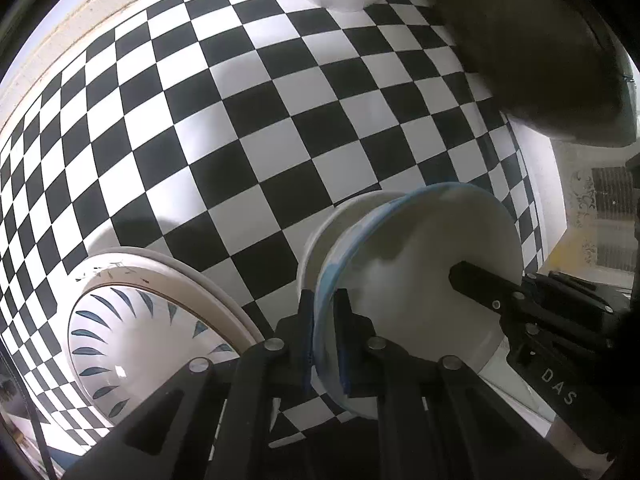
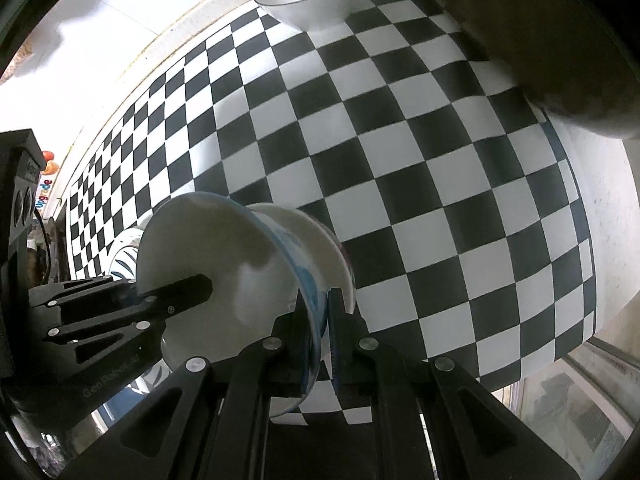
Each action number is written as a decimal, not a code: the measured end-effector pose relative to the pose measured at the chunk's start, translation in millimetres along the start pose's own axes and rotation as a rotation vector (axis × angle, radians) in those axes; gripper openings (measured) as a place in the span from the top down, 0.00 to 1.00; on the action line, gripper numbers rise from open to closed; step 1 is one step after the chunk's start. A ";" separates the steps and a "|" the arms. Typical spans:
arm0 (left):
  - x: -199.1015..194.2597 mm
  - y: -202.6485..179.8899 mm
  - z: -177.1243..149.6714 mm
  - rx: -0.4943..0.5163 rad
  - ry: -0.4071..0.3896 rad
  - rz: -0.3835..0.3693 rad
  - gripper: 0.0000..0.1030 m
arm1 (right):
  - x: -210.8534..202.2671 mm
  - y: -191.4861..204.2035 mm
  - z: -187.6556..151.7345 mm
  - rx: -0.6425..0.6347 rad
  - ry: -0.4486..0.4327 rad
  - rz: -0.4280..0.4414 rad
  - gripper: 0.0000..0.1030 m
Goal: Organize plates and bowls
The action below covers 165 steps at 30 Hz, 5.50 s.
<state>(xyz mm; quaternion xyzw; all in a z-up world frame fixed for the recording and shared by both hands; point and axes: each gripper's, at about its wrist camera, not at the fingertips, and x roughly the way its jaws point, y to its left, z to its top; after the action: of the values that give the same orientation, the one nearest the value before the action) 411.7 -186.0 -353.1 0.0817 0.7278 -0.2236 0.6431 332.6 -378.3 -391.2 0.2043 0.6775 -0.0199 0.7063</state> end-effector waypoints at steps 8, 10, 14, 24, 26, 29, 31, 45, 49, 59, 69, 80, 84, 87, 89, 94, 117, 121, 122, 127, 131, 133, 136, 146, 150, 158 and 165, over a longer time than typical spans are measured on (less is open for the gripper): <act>7.5 -4.7 3.9 0.017 0.014 0.014 0.93 | 7.7 -6.8 2.0 0.015 0.034 0.004 0.89; 7.6 -4.4 3.7 0.016 0.018 0.013 0.93 | 8.1 -7.1 2.4 0.010 0.041 0.006 0.89; 7.5 -4.3 2.6 0.019 0.020 0.016 0.93 | 8.9 -7.5 3.1 0.015 0.046 -0.002 0.88; 2.3 -6.2 4.7 0.019 0.013 0.033 0.92 | 8.5 -9.9 2.4 0.016 0.053 -0.006 0.88; 1.1 -6.2 4.1 0.015 0.010 0.034 0.92 | 8.9 -9.1 1.2 0.016 0.050 -0.007 0.88; -0.5 -7.6 1.6 0.015 0.009 0.061 0.91 | 8.2 -9.0 0.2 0.016 0.048 -0.002 0.88; -0.8 -6.8 -1.0 0.021 0.009 0.069 0.91 | 7.2 -7.9 0.0 0.010 0.046 -0.001 0.88; -53.4 3.5 4.8 -0.034 -0.098 0.046 0.90 | -48.5 -16.0 19.9 0.052 -0.071 0.009 0.87; -77.5 13.2 32.8 -0.077 -0.186 0.040 0.80 | -73.1 -11.4 56.8 0.094 -0.126 0.051 0.81; -87.4 64.4 133.4 -0.209 -0.240 0.030 0.80 | -49.8 53.6 165.1 -0.098 -0.205 -0.166 0.78; -60.7 88.9 198.8 -0.303 -0.187 -0.082 0.80 | 5.8 28.0 220.4 0.112 -0.124 -0.095 0.78; -4.7 65.4 271.2 -0.226 -0.040 -0.227 0.79 | 12.5 26.0 232.5 0.125 -0.132 -0.147 0.78; 19.0 54.5 289.2 -0.183 0.022 -0.180 0.80 | 11.3 24.3 234.0 0.133 -0.135 -0.156 0.78; 29.6 45.7 289.0 -0.155 0.014 -0.161 0.87 | 8.6 23.1 232.2 0.138 -0.136 -0.164 0.78; 28.9 45.2 288.6 -0.151 -0.002 -0.158 0.87 | 8.1 22.5 231.0 0.139 -0.132 -0.166 0.78; 21.4 54.9 283.4 -0.148 -0.032 -0.127 0.92 | 6.0 25.0 231.7 0.129 -0.133 -0.169 0.78; -0.4 122.5 229.6 -0.207 -0.070 -0.155 0.92 | 66.2 44.6 284.6 0.013 0.083 -0.136 0.94; -3.6 124.3 223.7 -0.210 -0.077 -0.144 0.93 | 67.6 39.8 287.3 0.015 0.078 -0.121 0.94; -5.4 124.6 221.8 -0.209 -0.078 -0.143 0.93 | 66.5 38.5 286.0 0.020 0.076 -0.113 0.94; -21.6 118.5 209.4 -0.177 -0.104 -0.127 0.93 | 50.5 37.5 276.1 0.006 0.046 -0.099 0.94; -39.6 110.1 199.7 -0.169 -0.126 -0.128 0.92 | 33.4 42.3 261.6 -0.003 0.022 -0.086 0.94; -53.0 103.4 190.3 -0.154 -0.141 -0.122 0.92 | 19.9 44.1 253.7 -0.012 0.008 -0.075 0.94; -70.2 92.7 173.6 -0.139 -0.152 -0.121 0.92 | 1.0 55.4 236.2 -0.028 -0.022 -0.071 0.94; -120.8 53.6 98.2 -0.051 -0.200 -0.105 0.91 | -68.3 54.1 156.2 -0.044 -0.091 -0.033 0.94; -127.5 36.1 65.1 -0.011 -0.203 -0.105 0.91 | -87.5 48.4 109.5 -0.039 -0.115 -0.020 0.94; -101.1 14.0 13.6 0.038 -0.131 -0.119 0.91 | -83.8 32.5 37.1 -0.024 -0.109 -0.030 0.93; -62.3 5.0 -6.6 0.049 -0.067 -0.112 0.91 | -51.4 13.8 11.0 0.003 -0.054 -0.036 0.93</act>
<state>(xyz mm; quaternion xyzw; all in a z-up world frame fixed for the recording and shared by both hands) 417.8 -168.2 -293.1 0.0492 0.7036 -0.2797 0.6513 343.1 -381.9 -338.0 0.1924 0.6617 -0.0389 0.7236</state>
